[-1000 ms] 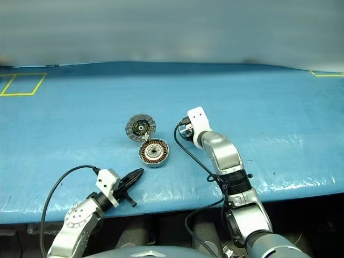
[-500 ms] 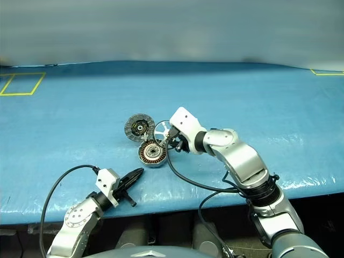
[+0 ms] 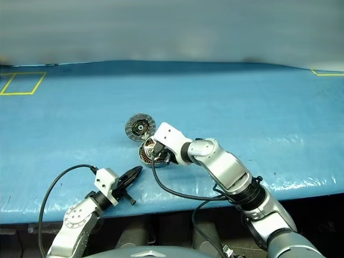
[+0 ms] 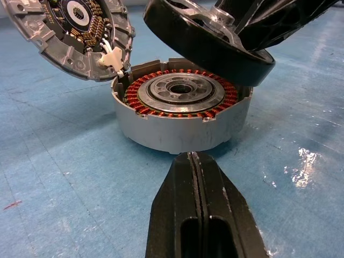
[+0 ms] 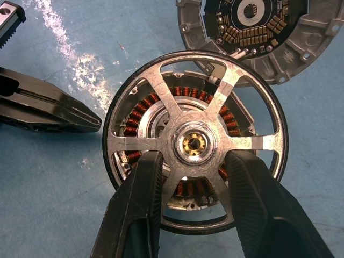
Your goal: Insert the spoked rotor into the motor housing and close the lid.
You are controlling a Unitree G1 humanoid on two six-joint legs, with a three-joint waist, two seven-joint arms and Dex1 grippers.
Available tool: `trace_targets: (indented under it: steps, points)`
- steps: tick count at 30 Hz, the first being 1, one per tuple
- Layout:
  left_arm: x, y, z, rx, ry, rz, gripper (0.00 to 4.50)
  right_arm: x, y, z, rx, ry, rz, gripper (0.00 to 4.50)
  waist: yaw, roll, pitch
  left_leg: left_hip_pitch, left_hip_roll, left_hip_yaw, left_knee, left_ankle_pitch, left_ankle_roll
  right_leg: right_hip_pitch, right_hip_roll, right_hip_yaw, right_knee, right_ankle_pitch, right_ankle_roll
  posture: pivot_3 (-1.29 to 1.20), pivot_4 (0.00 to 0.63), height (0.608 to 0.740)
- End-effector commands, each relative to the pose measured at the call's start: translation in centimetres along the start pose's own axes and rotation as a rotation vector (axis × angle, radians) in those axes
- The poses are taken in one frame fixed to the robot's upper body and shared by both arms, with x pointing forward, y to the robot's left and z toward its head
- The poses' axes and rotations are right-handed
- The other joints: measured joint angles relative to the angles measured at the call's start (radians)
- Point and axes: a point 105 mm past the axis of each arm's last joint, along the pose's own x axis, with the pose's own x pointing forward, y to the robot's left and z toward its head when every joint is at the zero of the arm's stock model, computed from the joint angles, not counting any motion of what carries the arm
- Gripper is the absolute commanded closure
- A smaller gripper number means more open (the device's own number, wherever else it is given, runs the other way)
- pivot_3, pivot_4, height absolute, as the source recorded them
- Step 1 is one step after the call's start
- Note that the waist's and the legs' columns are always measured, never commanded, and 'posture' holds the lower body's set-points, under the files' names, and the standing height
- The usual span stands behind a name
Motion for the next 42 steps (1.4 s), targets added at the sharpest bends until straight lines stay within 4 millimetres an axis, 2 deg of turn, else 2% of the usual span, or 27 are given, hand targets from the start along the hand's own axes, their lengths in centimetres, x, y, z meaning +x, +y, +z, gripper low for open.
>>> trace_targets:
  steps: [1, 12, 19, 32, 37, 42]
  points:
    - [0.0, 0.2, 0.8, 0.026, -0.032, 0.005, 4.5, -0.1, 0.0, 1.3, -0.035, -0.044, -0.004, 3.07, 0.0, 0.0, 0.0, 0.0, 0.0, 0.0, 0.0, 0.0, 0.0, 0.0, 0.0, 0.0, 0.0, 0.0, 0.0, 0.0, 0.15, 0.74]
    - [0.0, 0.0, 0.5, 0.016, -0.018, 0.0, 4.5, 0.2, 0.1, 2.6, -0.052, -0.073, 0.0, 3.07, -0.001, 0.0, 0.0, 0.0, 0.0, 0.0, 0.001, 0.0, 0.0, 0.0, 0.001, 0.0, 0.001, 0.0, 0.0, 0.0, 0.15, 0.74]
    - [0.0, -0.2, 0.3, 0.01, -0.013, -0.006, 4.5, 0.5, 0.2, 2.2, -0.058, -0.055, 0.005, 3.07, -0.001, 0.0, 0.0, 0.0, 0.0, 0.0, 0.001, 0.0, 0.0, 0.001, 0.001, 0.0, 0.001, 0.0, 0.0, 0.0, 0.15, 0.74]
    - [0.2, -0.4, 0.1, 0.0, -0.009, -0.02, 4.5, -0.7, -0.3, 3.0, -0.099, -0.049, -0.016, 3.07, -0.001, 0.0, 0.0, 0.0, 0.0, 0.0, 0.001, 0.0, 0.0, 0.0, 0.001, 0.0, 0.001, 0.0, 0.0, 0.0, 0.15, 0.74]
    - [0.3, -0.4, 0.1, 0.001, -0.007, -0.024, 4.5, -0.3, 0.0, 3.4, -0.084, -0.073, -0.012, 3.07, -0.001, 0.0, 0.0, 0.0, 0.0, 0.0, 0.001, 0.0, 0.0, 0.001, 0.001, 0.0, 0.001, 0.0, 0.0, 0.0, 0.15, 0.74]
    - [0.2, -0.4, 0.0, 0.002, -0.003, -0.021, 4.5, 0.3, 0.2, 3.0, -0.051, -0.072, -0.004, 3.07, -0.001, 0.0, 0.0, 0.0, 0.0, 0.0, 0.001, 0.0, 0.0, 0.001, 0.001, 0.0, 0.001, 0.0, 0.0, 0.0, 0.15, 0.74]
